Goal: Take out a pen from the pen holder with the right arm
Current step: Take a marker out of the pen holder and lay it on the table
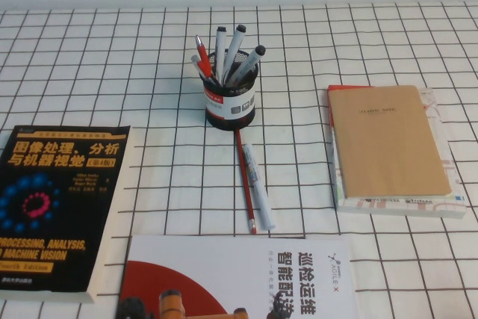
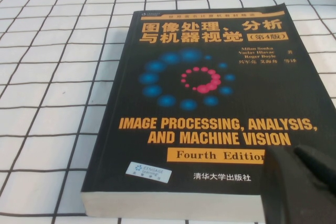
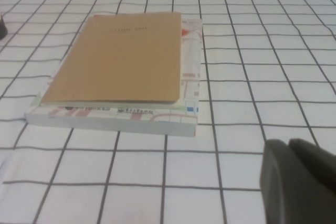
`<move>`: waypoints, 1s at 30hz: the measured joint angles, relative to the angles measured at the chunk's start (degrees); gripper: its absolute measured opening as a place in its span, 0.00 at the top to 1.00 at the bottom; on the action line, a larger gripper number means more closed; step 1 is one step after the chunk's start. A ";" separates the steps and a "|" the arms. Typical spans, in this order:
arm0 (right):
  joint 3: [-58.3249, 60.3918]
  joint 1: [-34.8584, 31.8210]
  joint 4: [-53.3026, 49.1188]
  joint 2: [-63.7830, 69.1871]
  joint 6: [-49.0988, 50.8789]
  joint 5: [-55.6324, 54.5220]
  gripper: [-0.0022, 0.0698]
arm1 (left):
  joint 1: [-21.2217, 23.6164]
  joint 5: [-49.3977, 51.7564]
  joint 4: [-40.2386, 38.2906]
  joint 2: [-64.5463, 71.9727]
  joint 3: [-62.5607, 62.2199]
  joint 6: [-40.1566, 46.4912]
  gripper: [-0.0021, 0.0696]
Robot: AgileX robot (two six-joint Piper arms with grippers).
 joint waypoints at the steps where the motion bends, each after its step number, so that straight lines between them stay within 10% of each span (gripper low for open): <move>1: 0.00 0.00 0.00 0.00 -0.51 0.41 0.99 | 0.00 0.00 0.00 0.00 0.00 0.00 0.97; 30: 0.00 0.00 6.75 0.00 -10.37 1.34 0.99 | 0.00 0.00 0.00 0.00 0.00 0.00 0.97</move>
